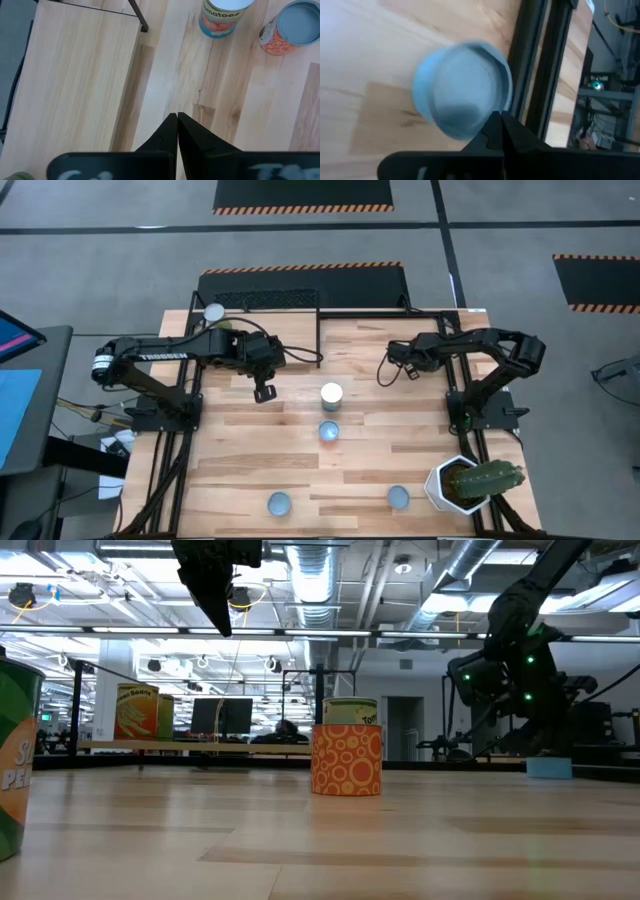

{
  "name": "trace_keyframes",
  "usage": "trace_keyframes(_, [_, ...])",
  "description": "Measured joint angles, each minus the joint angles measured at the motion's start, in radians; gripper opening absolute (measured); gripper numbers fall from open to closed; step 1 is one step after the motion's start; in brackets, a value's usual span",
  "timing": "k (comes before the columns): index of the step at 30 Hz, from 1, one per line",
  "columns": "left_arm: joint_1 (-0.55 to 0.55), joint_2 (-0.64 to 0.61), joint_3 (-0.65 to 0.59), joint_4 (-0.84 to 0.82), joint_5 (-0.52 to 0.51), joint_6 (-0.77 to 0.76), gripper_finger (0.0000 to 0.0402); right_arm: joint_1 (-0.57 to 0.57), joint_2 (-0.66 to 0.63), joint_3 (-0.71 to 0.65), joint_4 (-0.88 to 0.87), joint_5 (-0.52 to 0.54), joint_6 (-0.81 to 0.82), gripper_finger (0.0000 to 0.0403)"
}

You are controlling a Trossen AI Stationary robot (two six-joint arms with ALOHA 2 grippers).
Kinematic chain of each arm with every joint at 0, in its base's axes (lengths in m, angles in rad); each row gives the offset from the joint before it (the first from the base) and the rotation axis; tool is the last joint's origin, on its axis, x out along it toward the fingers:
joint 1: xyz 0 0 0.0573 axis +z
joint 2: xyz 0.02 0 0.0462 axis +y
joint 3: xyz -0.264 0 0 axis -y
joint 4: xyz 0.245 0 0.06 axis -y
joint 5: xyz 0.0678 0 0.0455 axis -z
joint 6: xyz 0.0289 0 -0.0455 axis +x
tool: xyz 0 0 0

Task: Pick and place cans onto a shelf
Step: Move the cans on the center of the table

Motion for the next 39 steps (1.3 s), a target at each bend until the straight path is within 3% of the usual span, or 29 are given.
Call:
trace_keyframes(13, [-0.002,0.0,0.0,0.0,0.0,-0.008,0.0,-0.004,0.046,0.002,0.161,-0.077,-0.123,0.0003])
trace_keyframes(24, [-0.002,0.0,0.0,-0.001,0.0,-0.004,0.0,0.18,0.047,0.101,0.226,-0.212,-0.121,0.0002])
trace_keyframes(34, [-0.004,0.001,0.0,-0.037,0.0,-0.013,0.0,0.329,0.05,0.16,0.617,-0.457,-0.238,0.0002])
trace_keyframes(39, [-0.004,0.001,0.0,-0.039,0.0,-0.028,0.0,0.392,-0.023,0.234,0.619,-0.423,-0.305,0.0002])
